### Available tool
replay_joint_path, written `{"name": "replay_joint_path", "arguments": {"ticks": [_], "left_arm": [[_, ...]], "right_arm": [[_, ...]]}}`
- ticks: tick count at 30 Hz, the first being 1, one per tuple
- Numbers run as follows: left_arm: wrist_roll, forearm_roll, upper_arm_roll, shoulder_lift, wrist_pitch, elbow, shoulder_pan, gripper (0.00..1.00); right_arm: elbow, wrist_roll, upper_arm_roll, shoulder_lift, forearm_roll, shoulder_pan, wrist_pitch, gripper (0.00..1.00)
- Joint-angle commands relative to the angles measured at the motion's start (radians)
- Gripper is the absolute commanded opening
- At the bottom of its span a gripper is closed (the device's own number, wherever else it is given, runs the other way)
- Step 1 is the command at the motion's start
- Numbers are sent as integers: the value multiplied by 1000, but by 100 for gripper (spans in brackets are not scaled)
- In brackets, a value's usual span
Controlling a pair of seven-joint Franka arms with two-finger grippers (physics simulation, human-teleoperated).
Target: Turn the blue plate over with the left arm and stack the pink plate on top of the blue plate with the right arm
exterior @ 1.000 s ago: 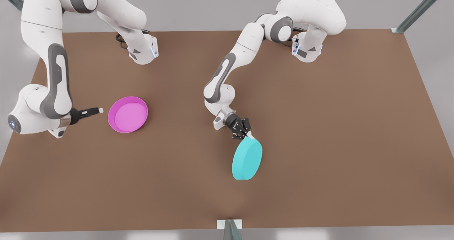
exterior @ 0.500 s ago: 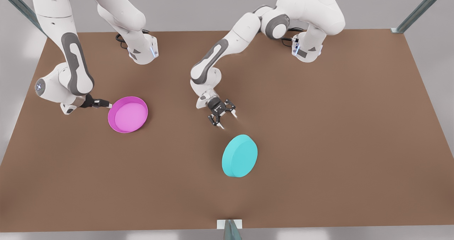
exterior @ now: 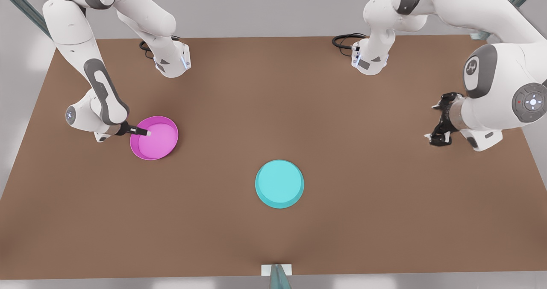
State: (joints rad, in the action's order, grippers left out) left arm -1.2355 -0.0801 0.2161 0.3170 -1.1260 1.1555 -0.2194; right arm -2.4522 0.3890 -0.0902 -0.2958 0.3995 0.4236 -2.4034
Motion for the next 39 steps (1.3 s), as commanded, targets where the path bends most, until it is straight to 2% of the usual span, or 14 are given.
{"name": "replay_joint_path", "arguments": {"ticks": [1, 2, 3, 5, 12, 13, 15, 20, 26, 34, 36, 38, 39], "left_arm": [[1183, 55, -133, -76, -126, 104, 99, 100], [1311, 140, -210, -81, -115, 104, 133, 100], [1262, 120, -257, -62, -124, 105, 176, 100], [1186, 115, -268, -10, -103, 49, 172, 100], [1177, 43, -264, -19, -48, 44, 170, 100], [1176, 43, -261, -19, -48, 44, 170, 100], [1176, 43, -257, -19, -49, 44, 170, 100], [1174, 43, -265, -23, -49, 44, 170, 100], [1173, 42, -267, -21, -49, 29, 170, 100], [1171, 43, -268, -21, -49, 29, 169, 100], [1177, 43, -268, -21, -48, 29, 169, 100], [1180, 43, -267, -21, -48, 29, 170, 100], [1180, 43, -267, -21, -48, 29, 170, 100]], "right_arm": [[1, -62, 0, 0, 15, 0, -13, 100], [1, -62, 0, 0, 15, 0, -13, 100], [1, -62, 0, 0, 15, 0, -11, 100], [2, -62, 0, 0, 15, 0, -10, 78], [9, -61, 0, 3, 16, 6, 3, 68], [16, -59, 0, 6, 16, 7, 20, 63], [21, -59, 0, 7, 16, 7, 26, 44], [28, -59, 0, 4, 24, 4, 26, 21], [44, -55, -16, 6, 38, 0, 38, 21], [139, -52, -39, 37, 133, 0, 254, 21], [170, -59, -83, 38, 160, -3, 270, 21], [220, -76, -180, 26, 185, -20, 265, 21], [262, -113, -186, 3, 200, -91, 259, 21]]}}
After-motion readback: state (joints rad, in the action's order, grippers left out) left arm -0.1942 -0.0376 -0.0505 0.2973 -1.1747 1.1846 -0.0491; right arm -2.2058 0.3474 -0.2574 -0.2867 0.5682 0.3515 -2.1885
